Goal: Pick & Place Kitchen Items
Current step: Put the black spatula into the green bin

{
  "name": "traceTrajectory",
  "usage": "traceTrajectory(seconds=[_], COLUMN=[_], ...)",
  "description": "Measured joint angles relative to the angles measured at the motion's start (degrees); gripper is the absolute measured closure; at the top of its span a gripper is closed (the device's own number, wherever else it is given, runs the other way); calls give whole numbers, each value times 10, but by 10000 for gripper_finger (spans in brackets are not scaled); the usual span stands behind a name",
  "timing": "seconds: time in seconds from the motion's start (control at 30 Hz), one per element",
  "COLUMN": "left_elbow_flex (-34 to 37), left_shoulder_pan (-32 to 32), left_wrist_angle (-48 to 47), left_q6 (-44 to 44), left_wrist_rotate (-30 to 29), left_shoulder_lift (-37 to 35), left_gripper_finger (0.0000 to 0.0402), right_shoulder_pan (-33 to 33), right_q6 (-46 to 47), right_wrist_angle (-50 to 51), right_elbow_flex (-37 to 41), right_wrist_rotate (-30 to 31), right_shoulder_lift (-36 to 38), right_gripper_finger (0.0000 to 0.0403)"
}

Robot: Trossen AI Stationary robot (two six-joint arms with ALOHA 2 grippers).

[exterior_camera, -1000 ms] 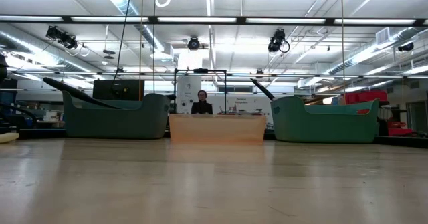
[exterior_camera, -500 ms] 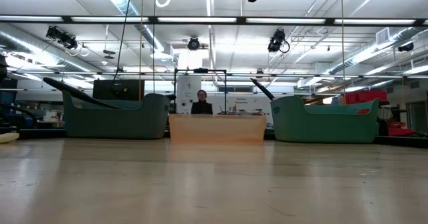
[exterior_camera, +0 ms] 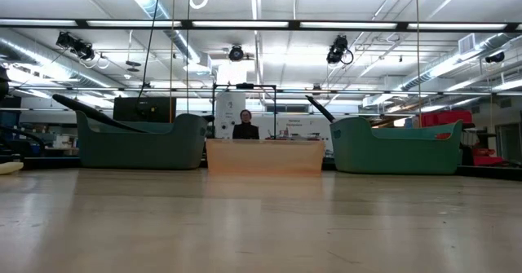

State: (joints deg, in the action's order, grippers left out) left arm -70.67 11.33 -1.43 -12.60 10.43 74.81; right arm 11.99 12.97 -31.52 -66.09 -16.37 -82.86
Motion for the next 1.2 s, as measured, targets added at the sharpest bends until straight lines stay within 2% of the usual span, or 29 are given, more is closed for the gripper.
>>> traceTrajectory(seconds=[0.2, 0.83, 0.97, 1.2], left_elbow_flex=[0, 0, 0, 0], left_shoulder_pan=[0, 0, 0, 0], left_wrist_angle=[0, 0, 0, 0], left_q6=[-3, -2, -2, -1], left_wrist_rotate=[0, 11, 11, 10], left_shoulder_lift=[0, 0, 0, 0], left_gripper_finger=[281, 282, 281, 282], right_shoulder_pan=[0, 0, 0, 0], right_q6=[-21, -27, -27, -27], right_wrist_angle=[81, 101, 102, 102], right_elbow_flex=[-51, -53, -53, -53], right_wrist_rotate=[-8, -8, -7, -7], right_shoulder_lift=[-24, -26, -26, -26], right_gripper_finger=[137, 138, 153, 202])
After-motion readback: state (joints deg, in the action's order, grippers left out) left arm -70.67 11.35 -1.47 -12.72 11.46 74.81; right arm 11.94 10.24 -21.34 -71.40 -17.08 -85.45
